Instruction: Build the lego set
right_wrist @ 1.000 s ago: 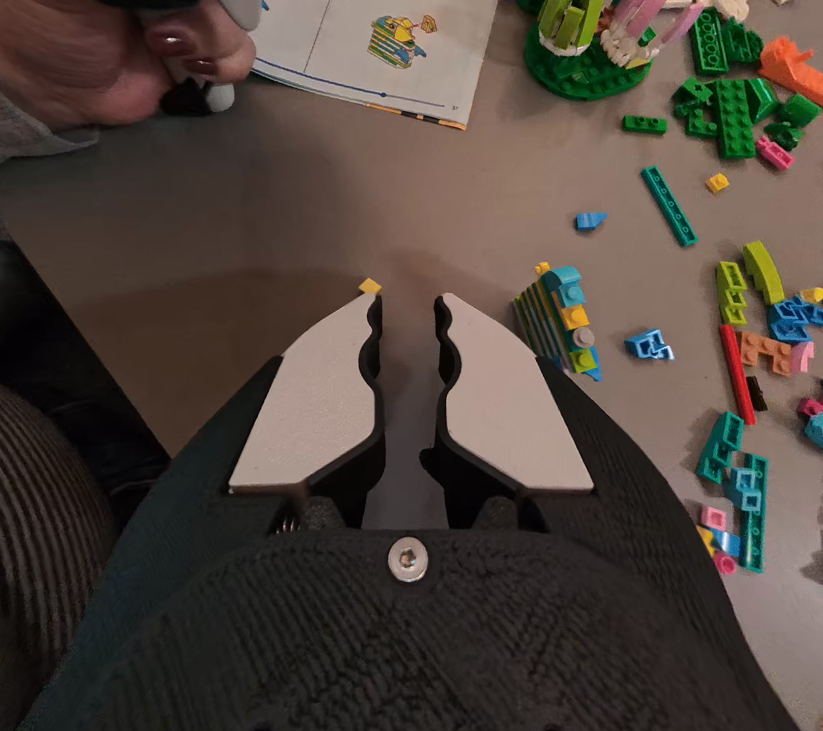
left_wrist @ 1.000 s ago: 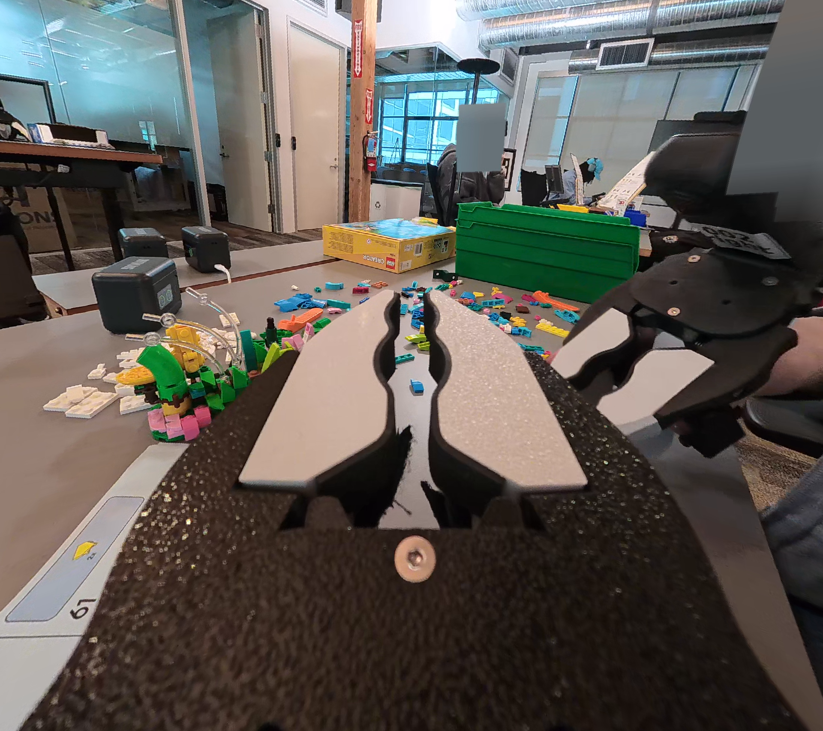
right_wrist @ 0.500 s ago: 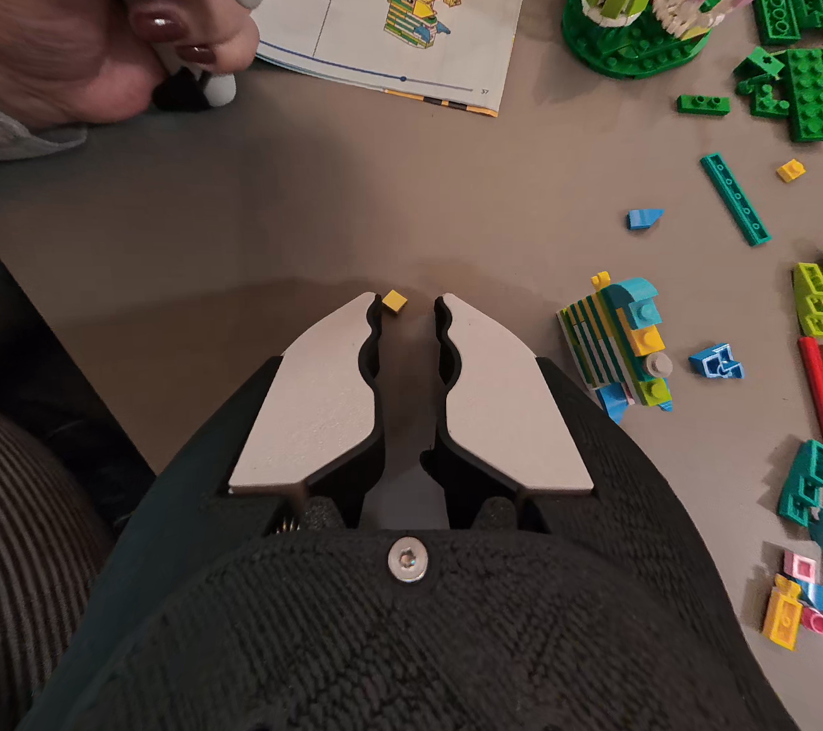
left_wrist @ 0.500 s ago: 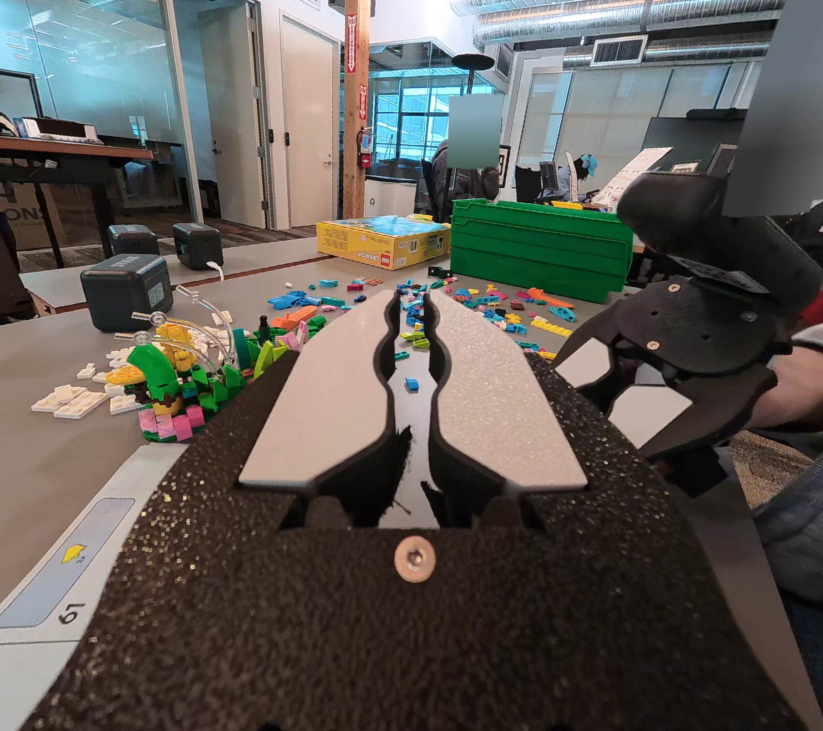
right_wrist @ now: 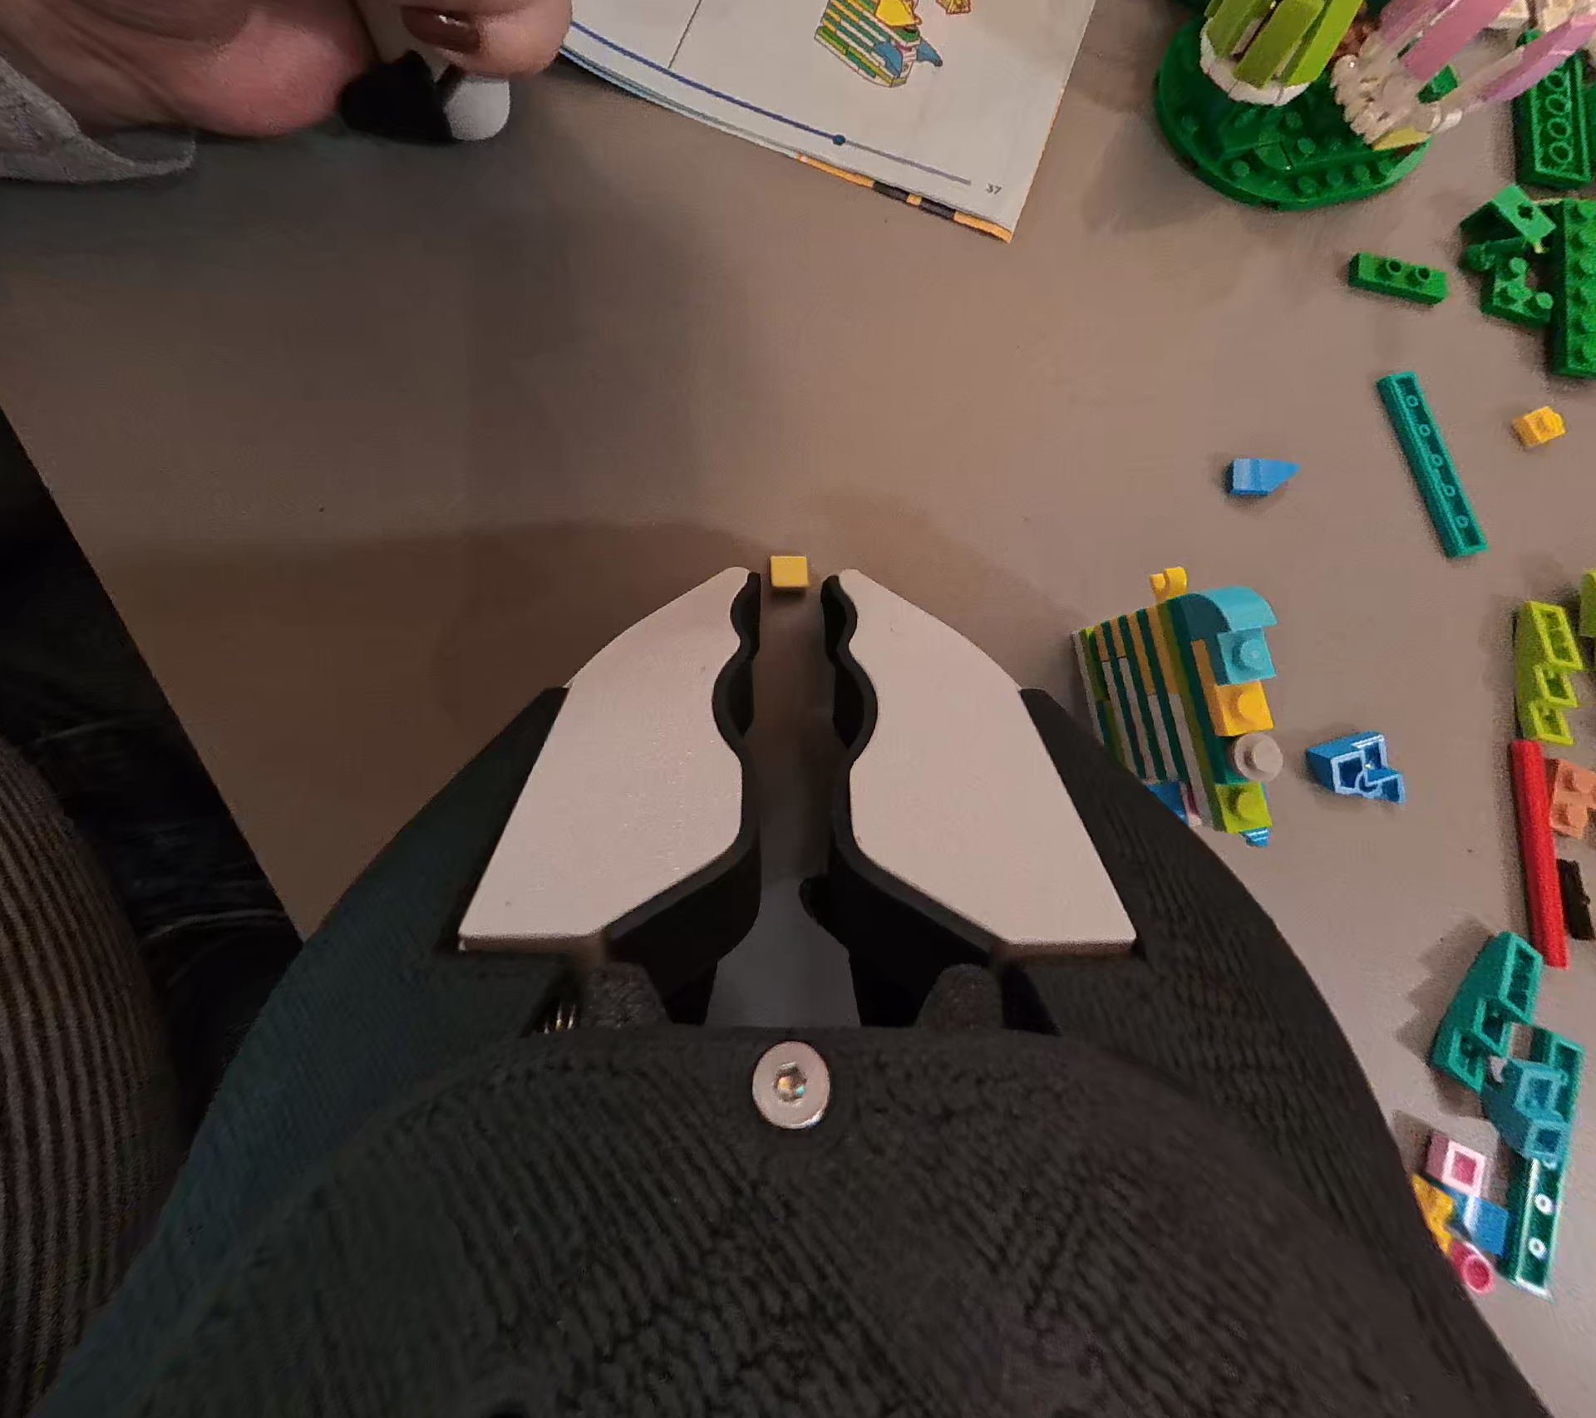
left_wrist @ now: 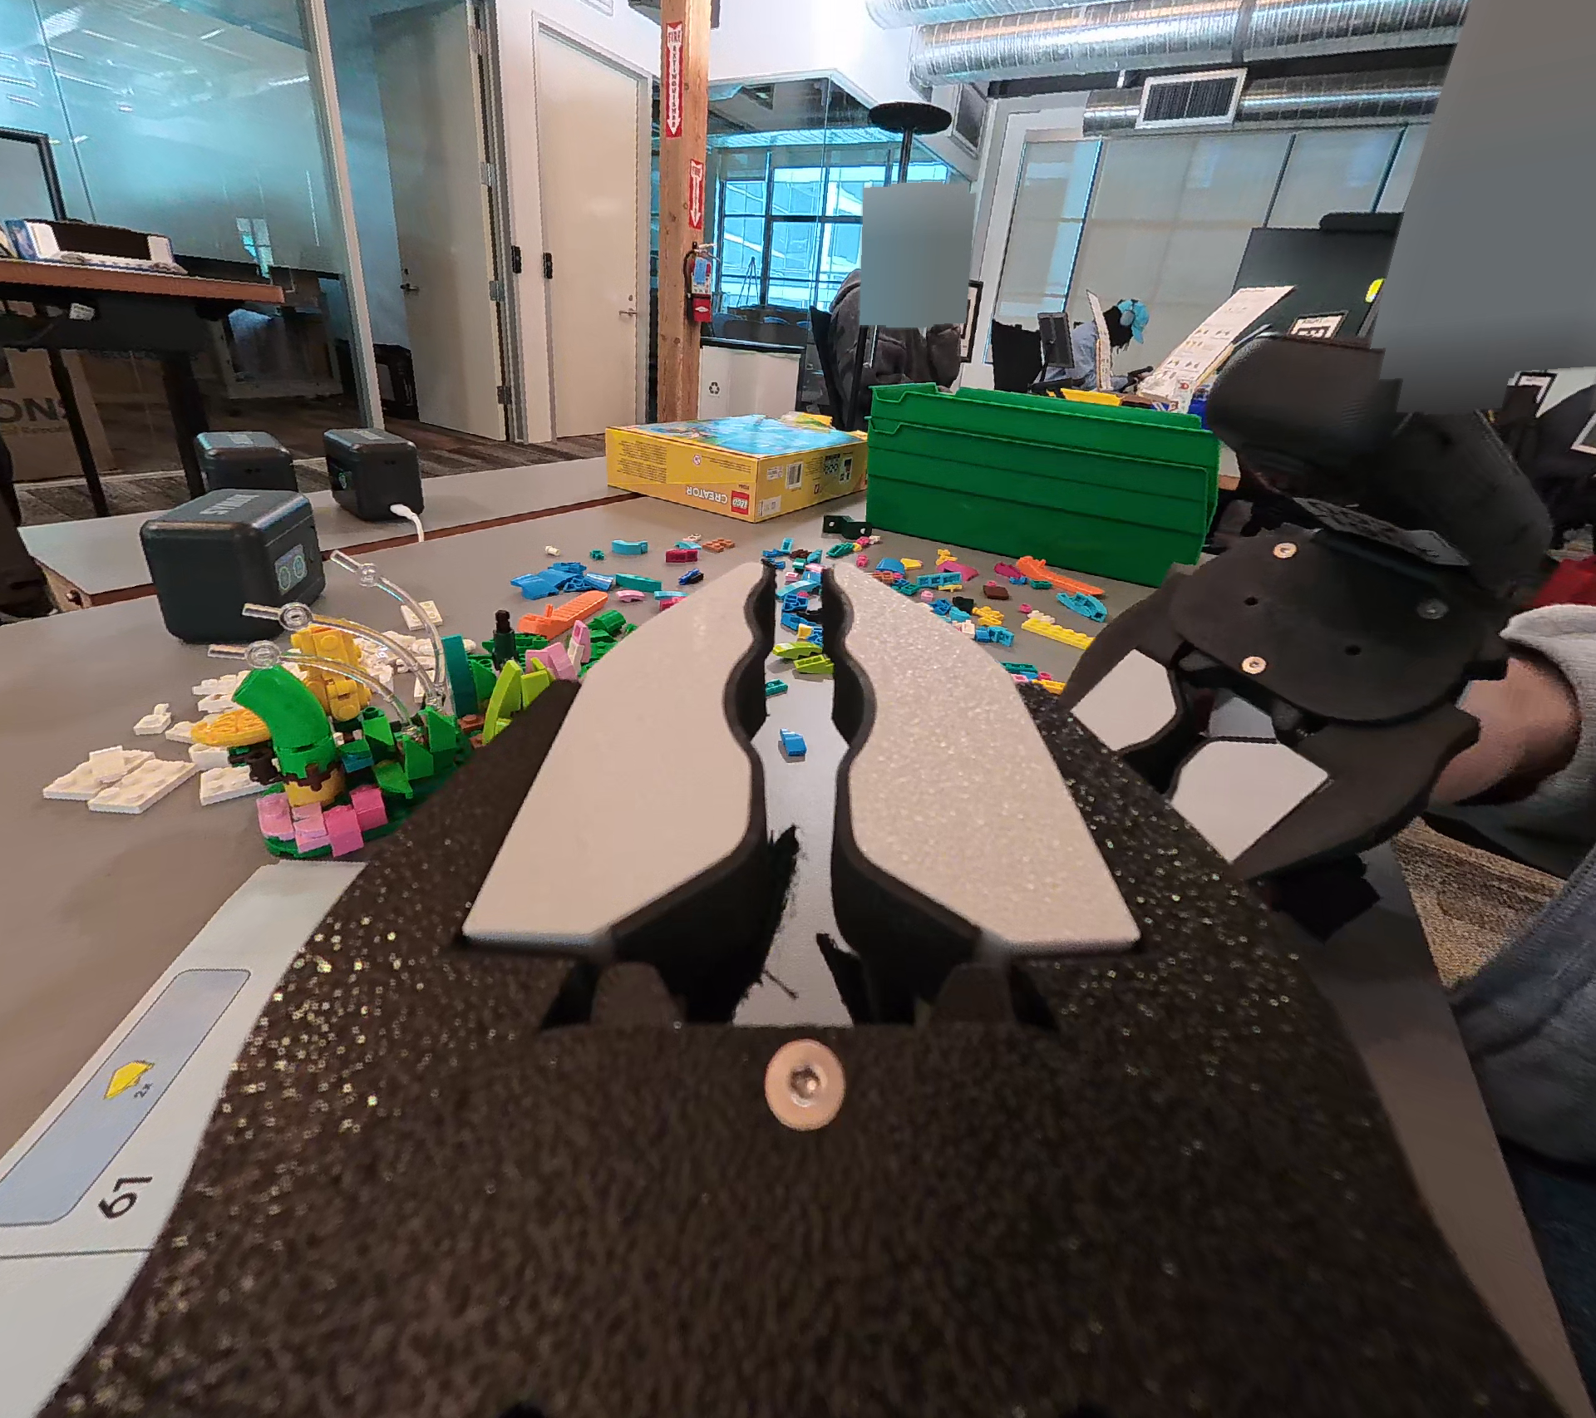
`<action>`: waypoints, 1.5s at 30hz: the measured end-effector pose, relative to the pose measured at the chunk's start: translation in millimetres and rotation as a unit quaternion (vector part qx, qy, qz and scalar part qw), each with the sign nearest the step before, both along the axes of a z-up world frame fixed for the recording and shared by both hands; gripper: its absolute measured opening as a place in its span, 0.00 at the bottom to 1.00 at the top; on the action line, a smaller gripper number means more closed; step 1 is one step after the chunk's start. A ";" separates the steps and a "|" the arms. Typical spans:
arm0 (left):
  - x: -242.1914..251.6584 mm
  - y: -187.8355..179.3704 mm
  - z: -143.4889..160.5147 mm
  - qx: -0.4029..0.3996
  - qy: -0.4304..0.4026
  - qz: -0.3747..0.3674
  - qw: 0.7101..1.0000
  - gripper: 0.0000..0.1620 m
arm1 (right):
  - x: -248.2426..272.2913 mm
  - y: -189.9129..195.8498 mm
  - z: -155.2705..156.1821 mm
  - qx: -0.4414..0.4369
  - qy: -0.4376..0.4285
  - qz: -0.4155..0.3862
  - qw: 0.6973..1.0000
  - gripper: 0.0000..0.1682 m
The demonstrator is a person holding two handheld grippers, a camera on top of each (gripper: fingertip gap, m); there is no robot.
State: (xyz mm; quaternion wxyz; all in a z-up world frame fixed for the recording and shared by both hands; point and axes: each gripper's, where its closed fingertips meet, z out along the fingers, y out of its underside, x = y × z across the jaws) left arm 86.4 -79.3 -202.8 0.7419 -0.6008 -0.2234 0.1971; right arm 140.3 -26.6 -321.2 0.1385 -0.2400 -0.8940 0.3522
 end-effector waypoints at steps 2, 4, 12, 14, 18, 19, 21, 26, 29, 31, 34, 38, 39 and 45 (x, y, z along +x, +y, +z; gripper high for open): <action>0.0 0.1 -0.2 0.000 0.000 -0.001 1.000 0.06 | -0.7 -0.9 0.0 -0.002 0.001 0.002 1.000 0.07; 0.1 0.4 -0.5 -0.001 -0.001 -0.002 1.000 0.06 | -0.5 -1.6 0.1 -0.004 0.001 0.005 1.000 0.06; 10.5 17.7 -12.5 -0.056 -0.003 -0.053 0.997 0.14 | -3.7 17.0 26.2 -0.023 0.043 0.031 0.998 0.04; 14.7 35.2 -25.2 -0.108 -0.019 -0.089 0.990 0.18 | -9.2 33.6 44.8 -0.042 0.063 0.031 0.997 0.04; 20.1 74.8 -49.5 -0.190 -0.070 -0.173 0.964 0.31 | -22.0 64.9 65.3 -0.054 0.079 0.032 0.995 0.04; 19.0 83.2 -55.4 -0.210 -0.080 -0.187 0.956 0.34 | -22.8 68.2 67.3 -0.055 0.079 0.043 0.994 0.04; 16.1 97.3 -68.3 -0.254 -0.087 -0.213 0.939 0.36 | -24.5 72.0 68.4 -0.052 0.077 0.065 0.994 0.04; 8.5 116.6 -98.4 -0.372 -0.060 -0.256 0.890 0.36 | -28.0 71.2 68.8 -0.061 0.060 0.113 0.990 0.04; 4.9 120.9 -112.7 -0.417 -0.046 -0.273 0.866 0.30 | -30.6 70.6 67.9 -0.059 0.053 0.128 0.989 0.03; 6.4 123.6 -116.9 -0.427 -0.044 -0.289 0.855 0.25 | -32.9 70.6 66.5 -0.053 0.050 0.133 0.988 0.03; 6.0 127.5 -115.7 -0.427 -0.027 -0.294 0.855 0.15 | -34.7 69.0 64.1 -0.051 0.041 0.140 0.988 0.03; 8.0 125.5 -116.8 -0.437 -0.002 -0.287 0.852 0.05 | -36.3 65.5 60.6 -0.044 0.031 0.148 0.988 0.04; 8.1 123.9 -116.8 -0.437 -0.001 -0.282 0.854 0.05 | -36.6 64.2 60.1 -0.042 0.029 0.150 0.987 0.03; 15.6 115.7 -109.4 -0.406 -0.040 -0.295 0.864 0.05 | -34.9 51.7 58.3 -0.020 0.027 0.184 0.982 0.04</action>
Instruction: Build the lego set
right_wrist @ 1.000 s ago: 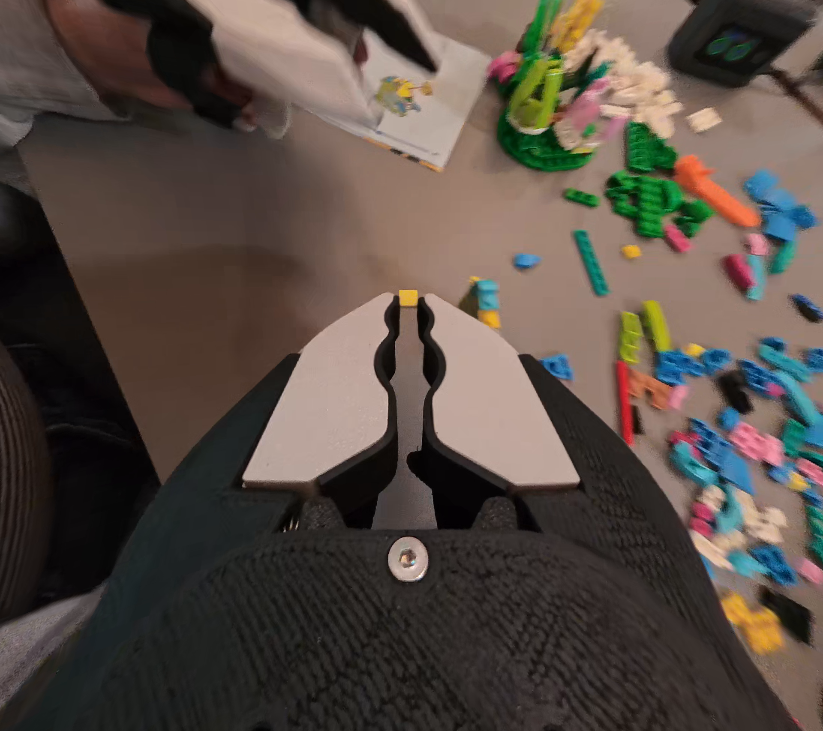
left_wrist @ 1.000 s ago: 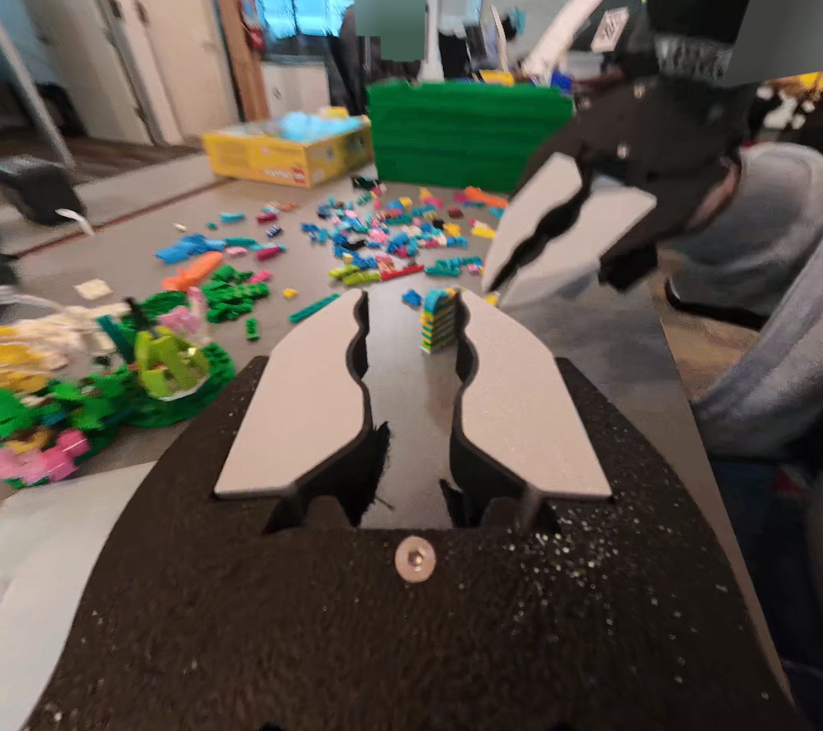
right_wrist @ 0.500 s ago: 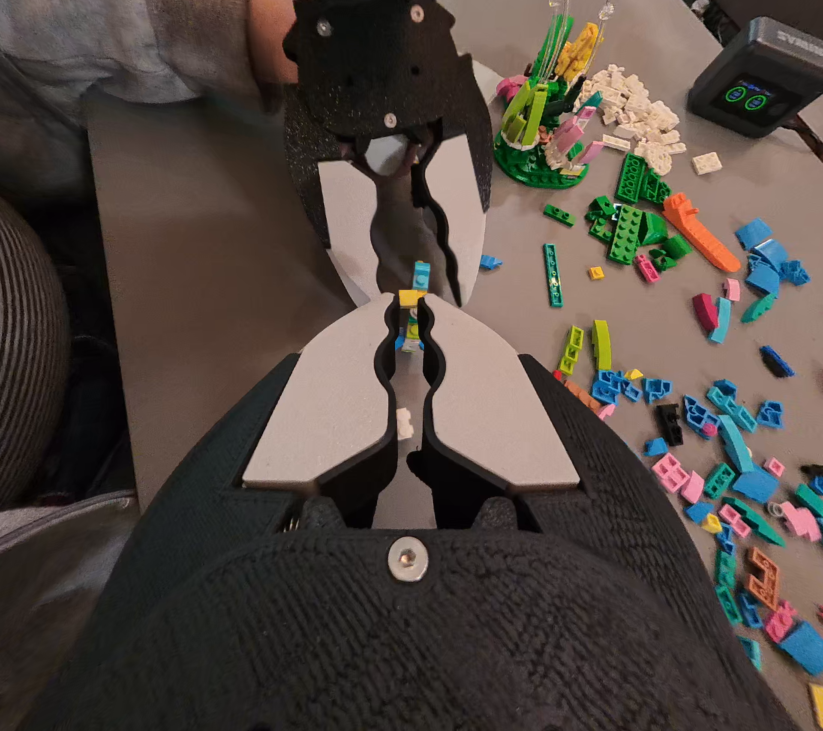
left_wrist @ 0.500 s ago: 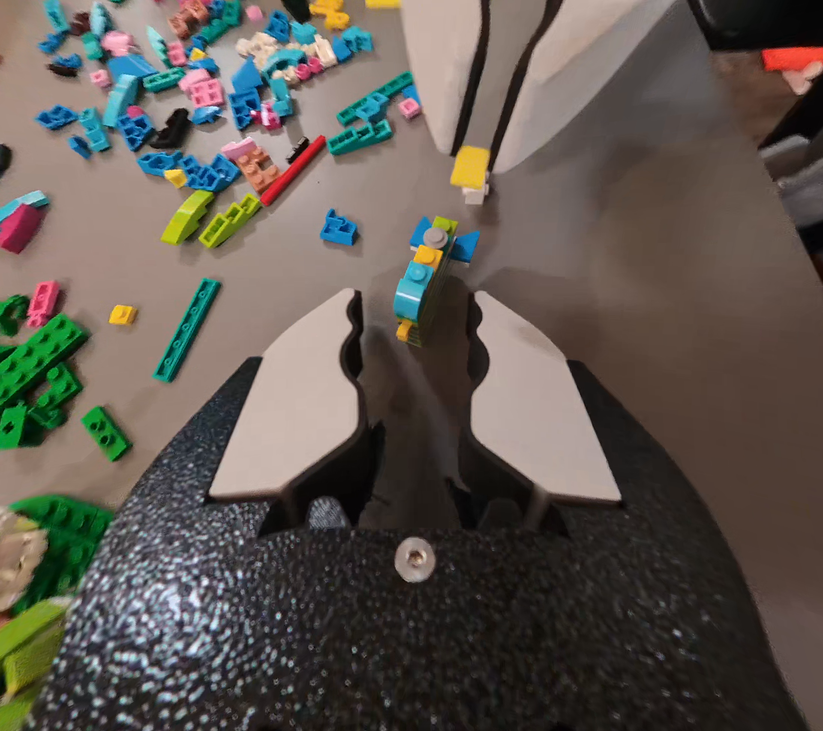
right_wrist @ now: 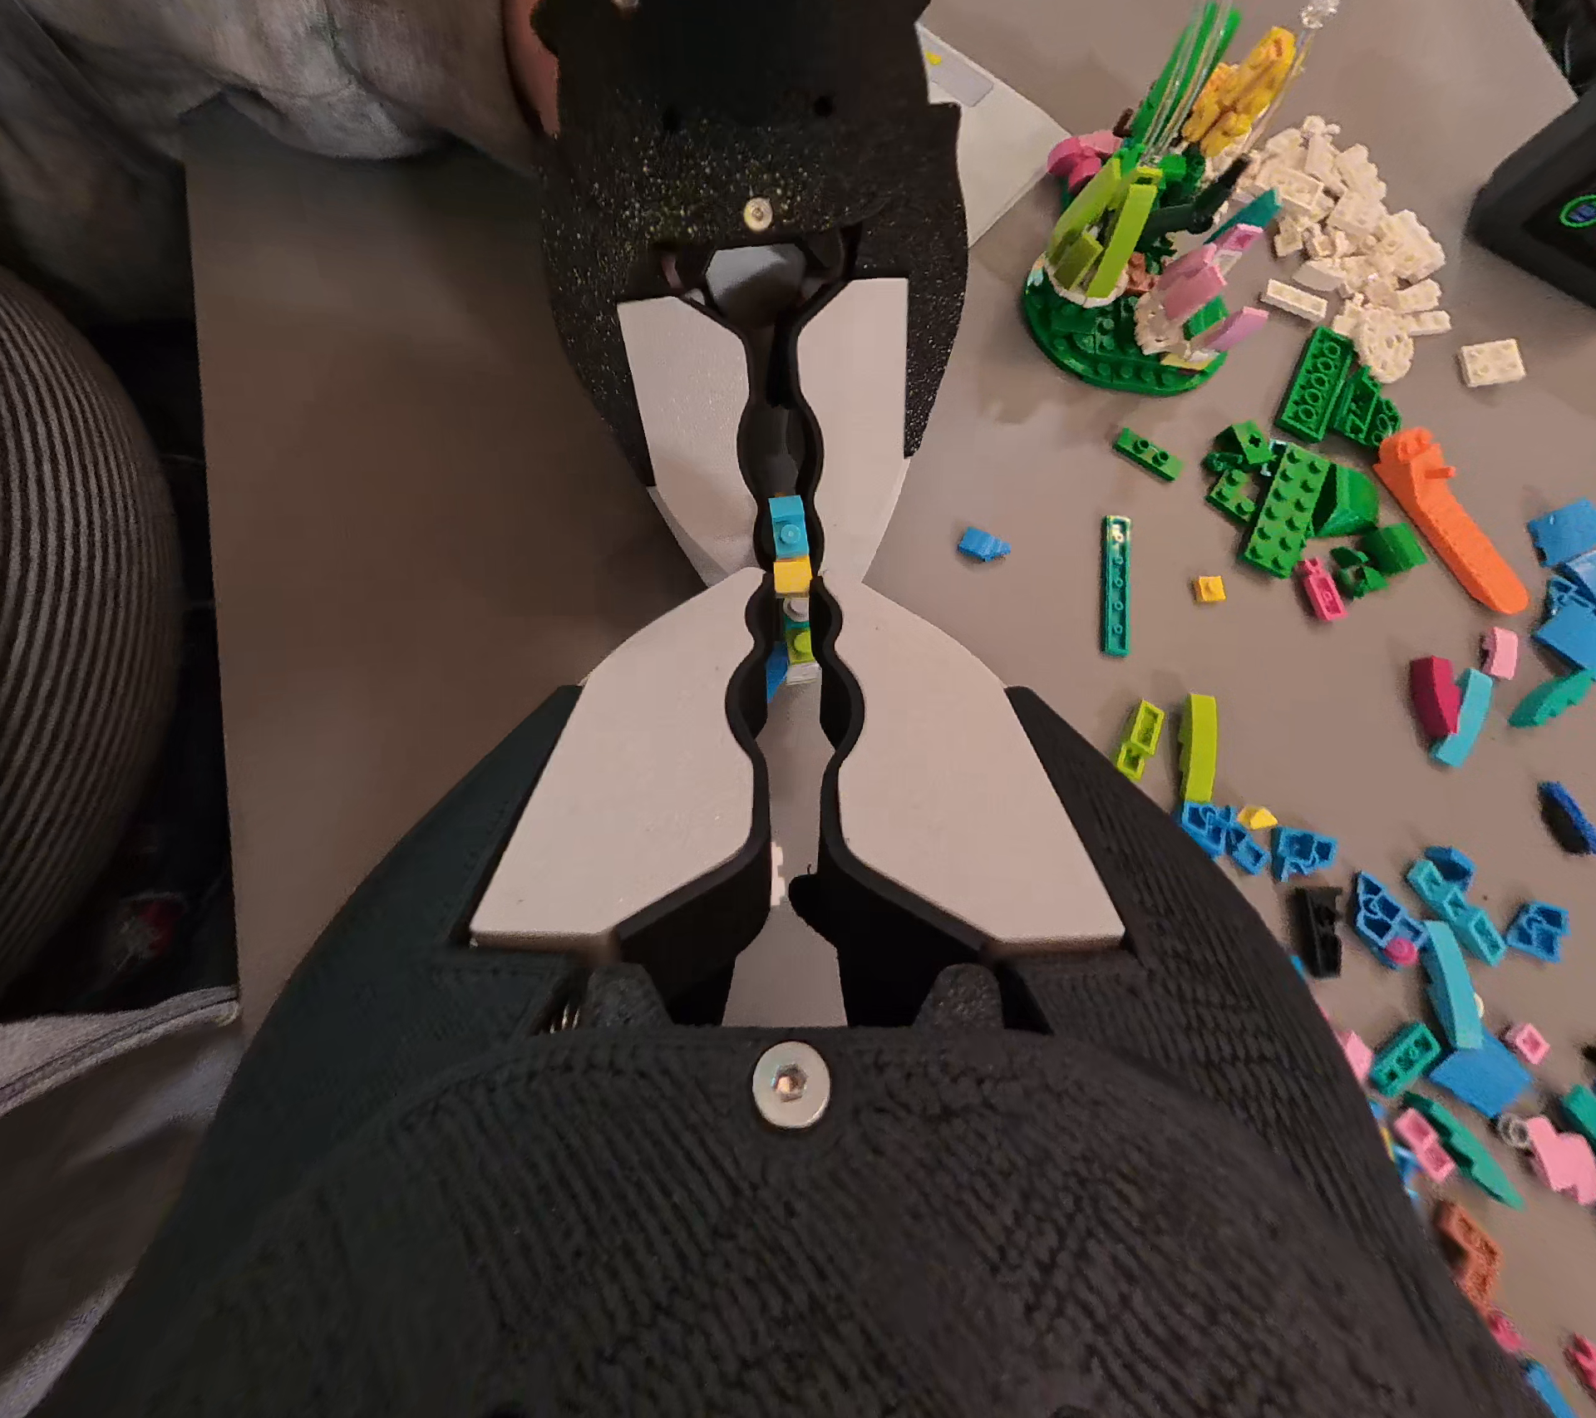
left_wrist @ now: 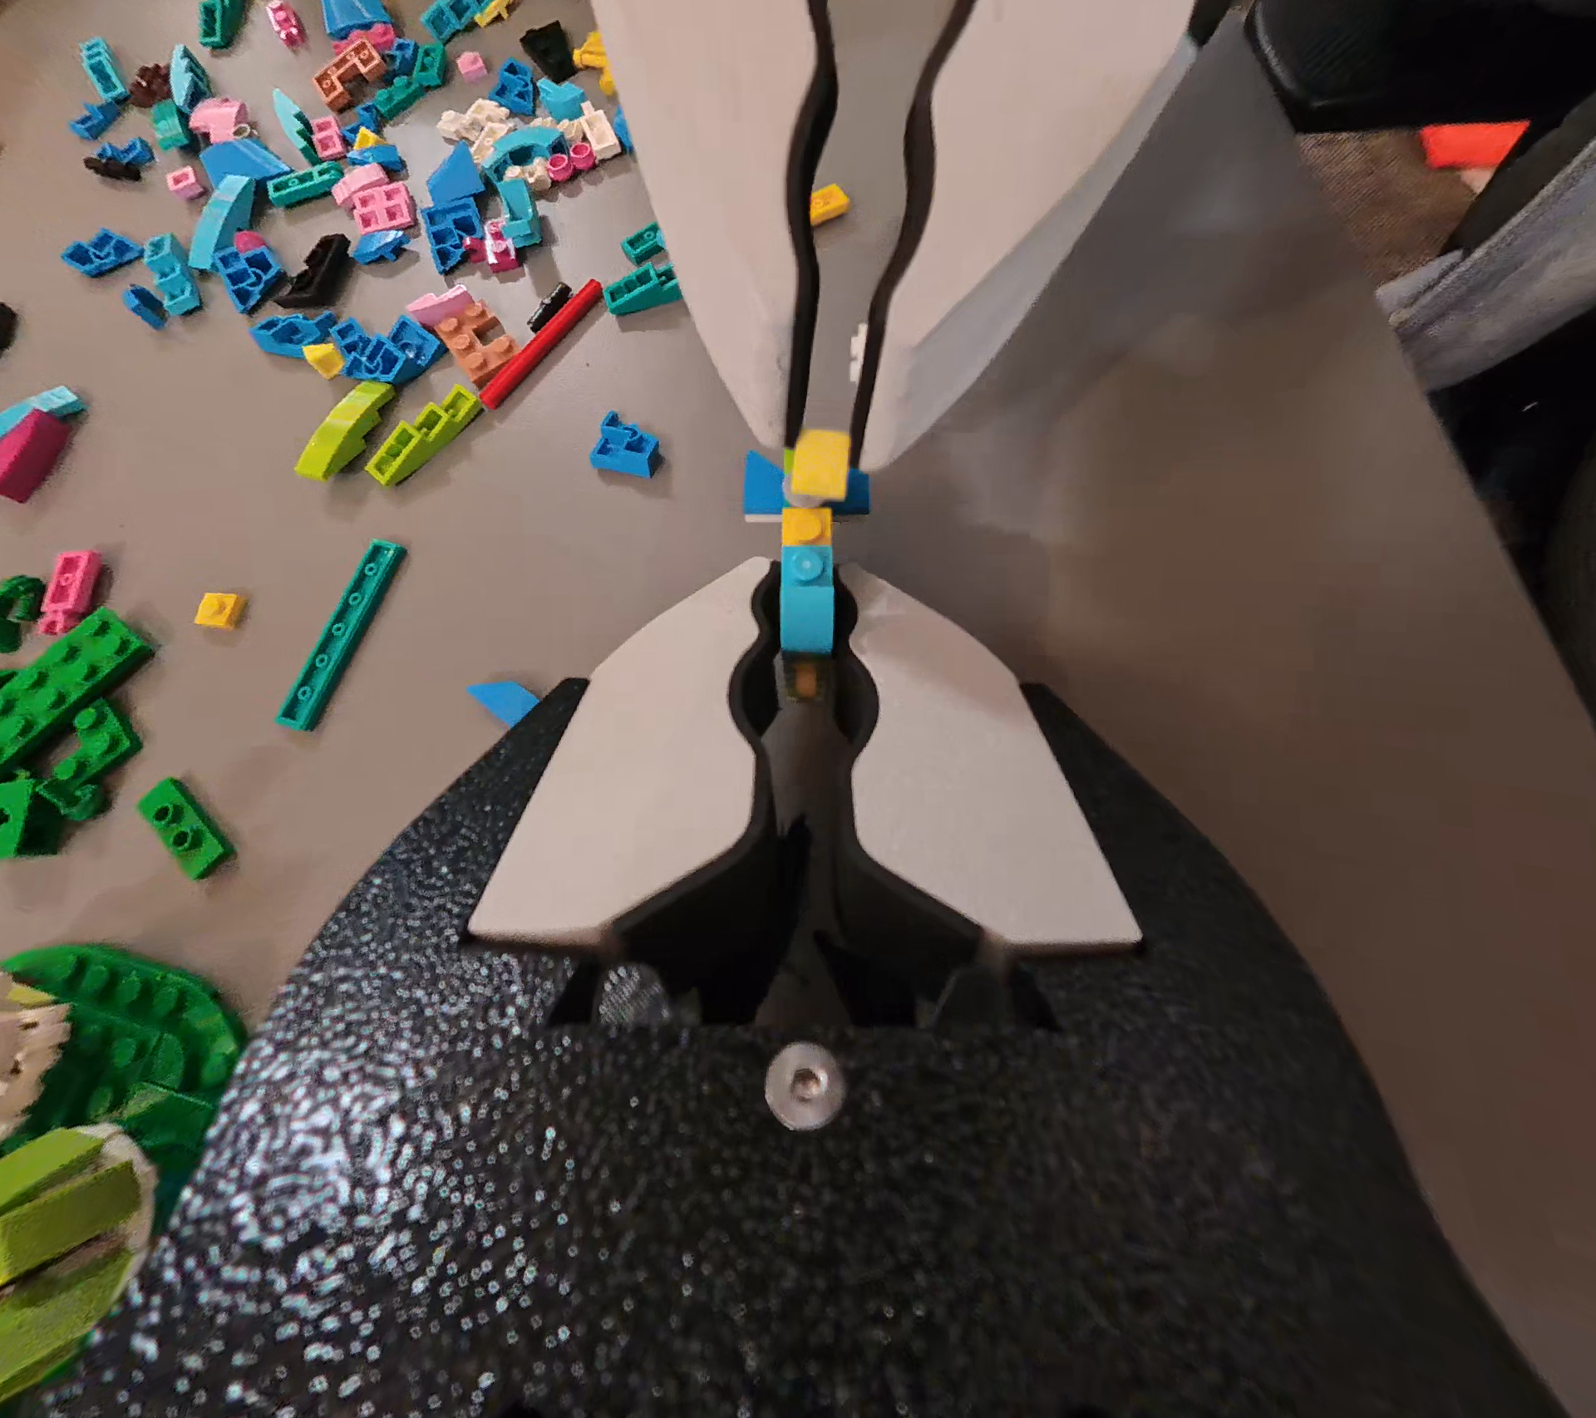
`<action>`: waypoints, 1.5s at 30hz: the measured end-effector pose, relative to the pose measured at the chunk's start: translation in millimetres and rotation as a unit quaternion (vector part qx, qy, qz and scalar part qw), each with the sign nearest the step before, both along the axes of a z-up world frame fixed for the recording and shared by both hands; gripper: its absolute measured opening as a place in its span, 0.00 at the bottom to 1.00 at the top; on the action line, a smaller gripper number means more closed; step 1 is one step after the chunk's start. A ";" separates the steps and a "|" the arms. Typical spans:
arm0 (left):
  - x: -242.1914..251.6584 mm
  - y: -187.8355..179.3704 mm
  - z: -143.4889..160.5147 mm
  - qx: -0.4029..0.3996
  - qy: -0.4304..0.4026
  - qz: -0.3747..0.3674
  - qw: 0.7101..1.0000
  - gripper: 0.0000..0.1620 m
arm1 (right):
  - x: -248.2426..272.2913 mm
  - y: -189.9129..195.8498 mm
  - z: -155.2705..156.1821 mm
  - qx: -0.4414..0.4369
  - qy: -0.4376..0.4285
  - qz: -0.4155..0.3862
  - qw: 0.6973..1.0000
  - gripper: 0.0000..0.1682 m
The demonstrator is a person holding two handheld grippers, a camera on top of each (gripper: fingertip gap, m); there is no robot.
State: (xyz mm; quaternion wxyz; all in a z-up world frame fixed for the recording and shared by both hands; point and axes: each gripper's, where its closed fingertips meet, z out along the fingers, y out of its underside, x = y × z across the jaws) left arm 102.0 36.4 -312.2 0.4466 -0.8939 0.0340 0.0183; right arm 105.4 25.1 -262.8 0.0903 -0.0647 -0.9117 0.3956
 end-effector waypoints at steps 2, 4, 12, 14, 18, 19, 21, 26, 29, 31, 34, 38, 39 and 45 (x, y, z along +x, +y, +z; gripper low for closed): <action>-1.2 -0.7 1.5 -0.001 0.003 0.004 1.000 0.05 | 0.5 -4.7 -1.4 0.010 0.000 0.011 1.000 0.04; -0.9 -1.2 2.4 -0.006 0.013 0.003 1.000 0.05 | -0.7 -7.5 -2.2 0.023 0.007 0.018 1.000 0.03; -1.2 -2.8 6.3 -0.005 0.021 0.004 1.000 0.05 | -1.6 -14.0 1.5 0.044 0.006 0.039 0.998 0.04; -1.3 -3.2 7.1 -0.003 0.021 0.004 1.000 0.05 | -1.8 -14.4 1.8 0.050 0.005 0.041 0.998 0.04; -0.6 -3.4 6.7 -0.009 0.026 0.002 1.000 0.05 | -0.5 -14.7 1.1 0.064 0.001 0.048 0.997 0.04; 0.5 -3.3 5.7 -0.014 0.028 0.000 1.000 0.05 | 0.5 -14.4 0.1 0.073 0.004 0.055 0.996 0.04; 2.0 -3.0 4.7 -0.020 0.030 -0.003 0.999 0.05 | 1.9 -13.7 -1.2 0.091 0.013 0.070 0.993 0.04; 1.3 -3.6 5.7 -0.027 0.040 0.000 0.999 0.05 | 1.5 -13.9 -1.6 0.125 0.020 0.085 0.988 0.03; -0.6 -4.4 3.9 -0.040 0.049 0.007 0.998 0.05 | 0.6 -14.9 -3.6 0.149 0.008 0.068 0.987 0.04; -1.8 -4.6 2.6 -0.045 0.051 0.012 0.998 0.05 | -0.2 -15.2 -5.0 0.167 0.008 0.054 0.984 0.04; -2.7 -4.5 3.4 -0.046 0.049 0.018 0.998 0.05 | -1.1 -16.8 -4.7 0.184 0.012 0.038 0.982 0.04; 0.6 -2.2 5.4 -0.043 0.046 0.015 0.998 0.05 | 0.8 -22.7 -4.9 0.177 0.014 0.038 0.983 0.03; 0.1 -2.4 3.9 -0.047 0.050 0.016 0.998 0.05 | 0.8 -22.3 -6.3 0.179 0.009 0.032 0.983 0.03; 3.8 -1.9 6.0 -0.035 0.027 0.008 0.999 0.05 | 2.3 -21.1 -3.6 0.164 0.008 0.031 0.986 0.04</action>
